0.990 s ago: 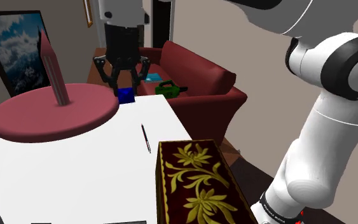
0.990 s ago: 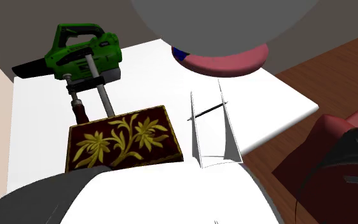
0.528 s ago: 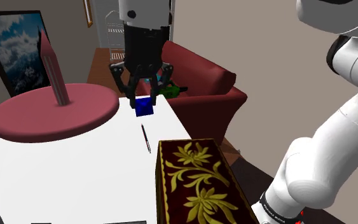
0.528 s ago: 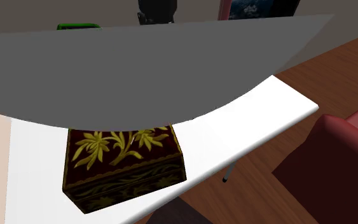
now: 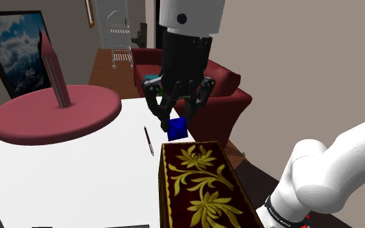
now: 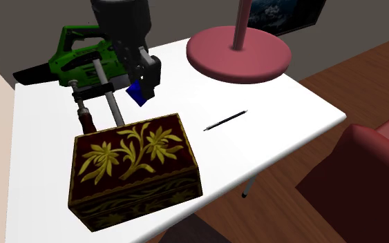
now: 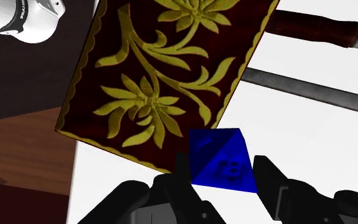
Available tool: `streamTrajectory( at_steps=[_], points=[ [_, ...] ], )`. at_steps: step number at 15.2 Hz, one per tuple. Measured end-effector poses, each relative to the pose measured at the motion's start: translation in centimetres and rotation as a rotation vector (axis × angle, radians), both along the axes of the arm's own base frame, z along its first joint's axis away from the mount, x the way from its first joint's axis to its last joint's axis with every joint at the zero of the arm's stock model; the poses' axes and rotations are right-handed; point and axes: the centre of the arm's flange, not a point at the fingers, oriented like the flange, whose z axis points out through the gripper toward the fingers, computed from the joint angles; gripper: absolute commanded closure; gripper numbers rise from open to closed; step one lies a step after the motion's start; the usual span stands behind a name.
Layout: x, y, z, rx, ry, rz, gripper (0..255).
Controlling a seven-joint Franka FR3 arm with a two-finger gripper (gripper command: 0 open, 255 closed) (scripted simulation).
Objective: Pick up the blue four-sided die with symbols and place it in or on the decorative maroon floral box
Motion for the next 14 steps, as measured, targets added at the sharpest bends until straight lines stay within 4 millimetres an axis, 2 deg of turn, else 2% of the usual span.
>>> streamTrajectory(
  at_steps=[8,10,14],
  points=[
    [-10.4,-0.1,0.3,0.000,0.000,0.000,255],
    [-11.3,0.0,-0.1,0.000,0.000,0.000,255],
    [-11.7,0.0,-2.1,0.000,0.000,-0.001,255]
  ],
)
